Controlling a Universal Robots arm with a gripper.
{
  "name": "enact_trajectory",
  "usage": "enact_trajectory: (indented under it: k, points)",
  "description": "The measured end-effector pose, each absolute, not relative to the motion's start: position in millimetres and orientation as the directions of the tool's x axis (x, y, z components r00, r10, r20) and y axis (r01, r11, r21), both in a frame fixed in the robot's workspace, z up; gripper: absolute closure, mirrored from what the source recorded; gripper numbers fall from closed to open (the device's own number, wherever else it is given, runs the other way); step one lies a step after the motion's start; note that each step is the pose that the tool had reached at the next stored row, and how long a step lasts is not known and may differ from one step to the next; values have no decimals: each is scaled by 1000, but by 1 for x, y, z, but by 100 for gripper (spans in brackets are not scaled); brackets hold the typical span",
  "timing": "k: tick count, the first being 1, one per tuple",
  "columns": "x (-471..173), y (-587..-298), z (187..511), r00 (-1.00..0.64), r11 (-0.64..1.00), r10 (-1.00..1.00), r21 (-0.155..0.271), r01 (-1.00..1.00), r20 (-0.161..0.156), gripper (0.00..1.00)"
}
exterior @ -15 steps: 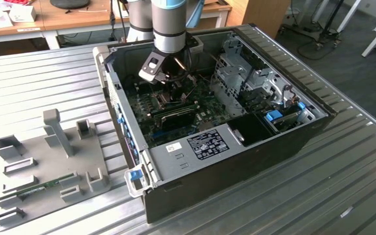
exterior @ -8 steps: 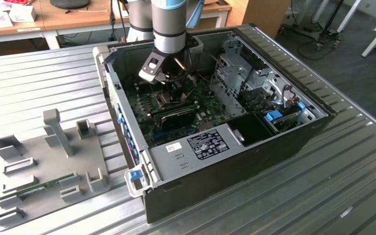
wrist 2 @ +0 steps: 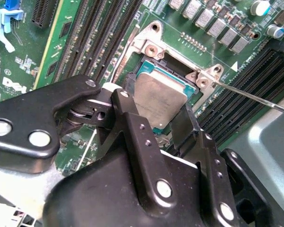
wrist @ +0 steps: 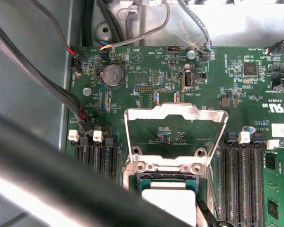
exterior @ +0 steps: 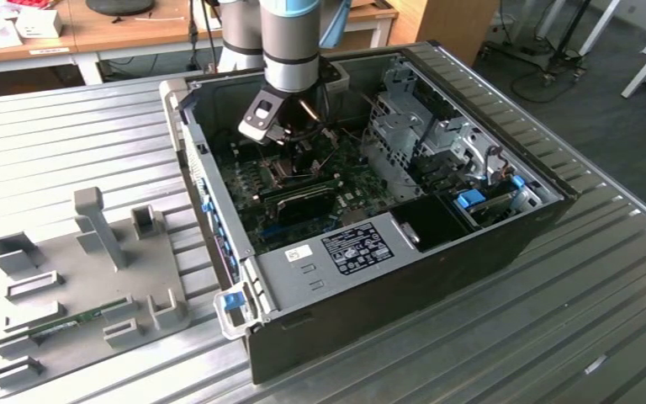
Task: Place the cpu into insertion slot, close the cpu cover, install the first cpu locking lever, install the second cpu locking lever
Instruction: 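Place the cpu into insertion slot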
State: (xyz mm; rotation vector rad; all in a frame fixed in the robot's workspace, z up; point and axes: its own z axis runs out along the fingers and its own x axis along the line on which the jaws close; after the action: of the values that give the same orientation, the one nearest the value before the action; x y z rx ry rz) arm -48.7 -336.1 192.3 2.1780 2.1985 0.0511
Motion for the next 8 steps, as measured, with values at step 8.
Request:
enact_trajectory:
  k: [8]
  points:
    - [-49,-336,191,-9,10,1000,56,998,-10,46]
